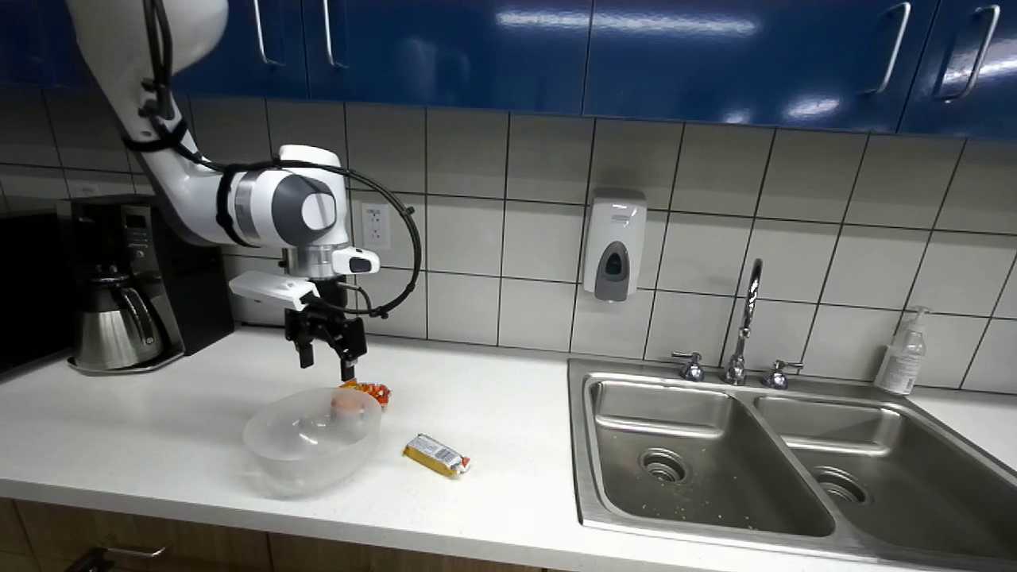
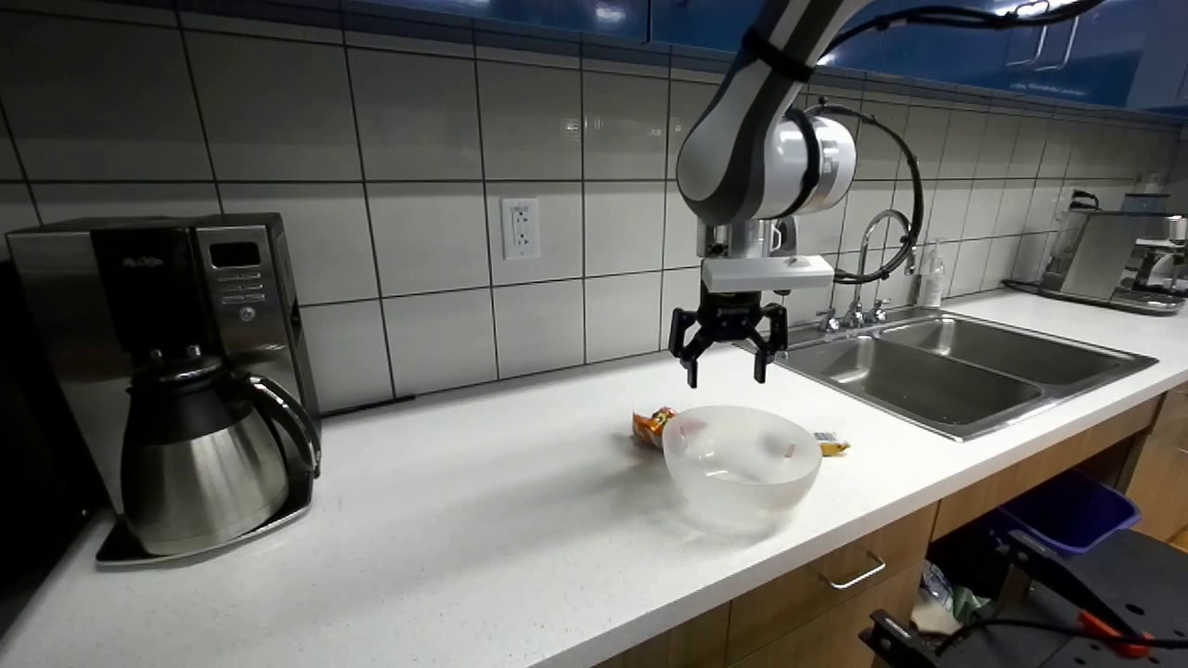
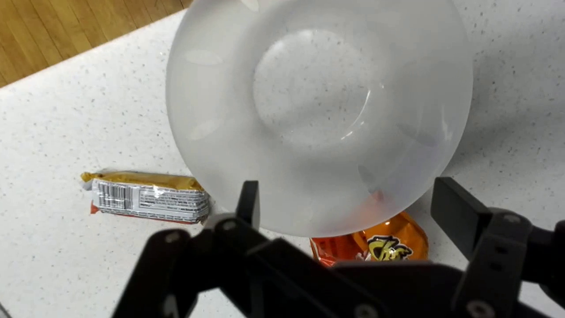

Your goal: Put the orange Cheetos packet inside the plastic bowl

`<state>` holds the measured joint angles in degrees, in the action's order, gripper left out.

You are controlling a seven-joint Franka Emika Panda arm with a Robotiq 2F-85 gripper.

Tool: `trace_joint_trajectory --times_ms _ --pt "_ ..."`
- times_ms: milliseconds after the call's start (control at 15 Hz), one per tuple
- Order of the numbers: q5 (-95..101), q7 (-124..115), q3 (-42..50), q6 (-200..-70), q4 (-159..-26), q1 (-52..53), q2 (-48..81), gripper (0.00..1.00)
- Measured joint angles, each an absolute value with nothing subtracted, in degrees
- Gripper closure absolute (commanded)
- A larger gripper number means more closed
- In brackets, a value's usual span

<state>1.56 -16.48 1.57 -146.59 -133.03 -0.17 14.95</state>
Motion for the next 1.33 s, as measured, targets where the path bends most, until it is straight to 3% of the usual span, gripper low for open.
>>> trace_joint_trajectory --times_ms 1333 --pt "1.07 -22.21 4.65 -143.16 -104.18 3.86 40.46 0.00"
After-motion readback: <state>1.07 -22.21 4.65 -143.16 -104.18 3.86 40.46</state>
